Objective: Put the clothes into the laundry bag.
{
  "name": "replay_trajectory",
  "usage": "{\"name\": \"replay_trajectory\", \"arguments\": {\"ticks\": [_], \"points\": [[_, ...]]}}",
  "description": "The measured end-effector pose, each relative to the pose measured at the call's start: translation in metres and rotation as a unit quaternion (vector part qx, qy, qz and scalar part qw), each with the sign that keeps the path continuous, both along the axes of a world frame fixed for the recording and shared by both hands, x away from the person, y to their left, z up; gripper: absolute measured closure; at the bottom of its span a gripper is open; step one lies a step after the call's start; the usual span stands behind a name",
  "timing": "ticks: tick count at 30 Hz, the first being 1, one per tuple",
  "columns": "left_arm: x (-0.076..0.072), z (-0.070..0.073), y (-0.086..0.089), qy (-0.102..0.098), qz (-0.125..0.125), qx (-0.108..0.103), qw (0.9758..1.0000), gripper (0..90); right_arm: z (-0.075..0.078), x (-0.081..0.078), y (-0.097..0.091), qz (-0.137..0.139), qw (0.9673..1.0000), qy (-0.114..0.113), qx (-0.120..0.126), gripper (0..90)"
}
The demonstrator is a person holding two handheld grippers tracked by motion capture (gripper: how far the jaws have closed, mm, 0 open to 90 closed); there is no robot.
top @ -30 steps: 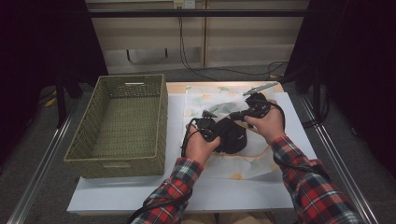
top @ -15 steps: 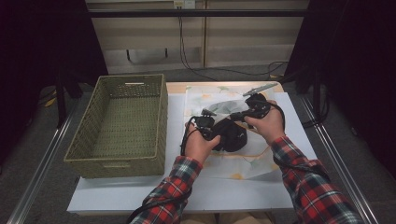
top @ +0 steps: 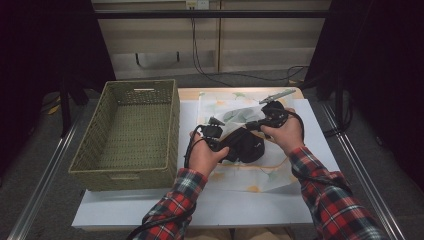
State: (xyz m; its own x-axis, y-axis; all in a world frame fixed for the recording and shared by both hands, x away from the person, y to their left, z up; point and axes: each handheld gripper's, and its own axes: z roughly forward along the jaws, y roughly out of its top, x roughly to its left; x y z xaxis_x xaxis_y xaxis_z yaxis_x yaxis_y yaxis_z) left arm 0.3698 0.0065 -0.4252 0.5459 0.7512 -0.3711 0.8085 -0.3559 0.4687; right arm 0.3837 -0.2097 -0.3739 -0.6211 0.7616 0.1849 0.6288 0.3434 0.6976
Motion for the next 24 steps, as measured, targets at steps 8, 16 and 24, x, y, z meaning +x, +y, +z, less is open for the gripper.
{"name": "replay_trajectory", "arguments": {"ticks": [8, 16, 24], "points": [[-0.005, 0.005, 0.000, 0.001, 0.001, 0.000, 1.0000, 68.6, 0.000, 0.001, 0.000, 0.002, 1.0000, -0.001, -0.001, 90.0], [-0.007, 0.003, -0.007, 0.015, -0.012, -0.023, 0.9995, 83.3, 0.001, 0.000, 0.000, 0.000, 1.0000, -0.001, 0.001, 90.0], [-0.005, -0.003, -0.021, 0.003, -0.012, -0.041, 0.9991, 85.9, 0.001, 0.000, 0.001, 0.002, 1.0000, -0.001, 0.003, 90.0]]}}
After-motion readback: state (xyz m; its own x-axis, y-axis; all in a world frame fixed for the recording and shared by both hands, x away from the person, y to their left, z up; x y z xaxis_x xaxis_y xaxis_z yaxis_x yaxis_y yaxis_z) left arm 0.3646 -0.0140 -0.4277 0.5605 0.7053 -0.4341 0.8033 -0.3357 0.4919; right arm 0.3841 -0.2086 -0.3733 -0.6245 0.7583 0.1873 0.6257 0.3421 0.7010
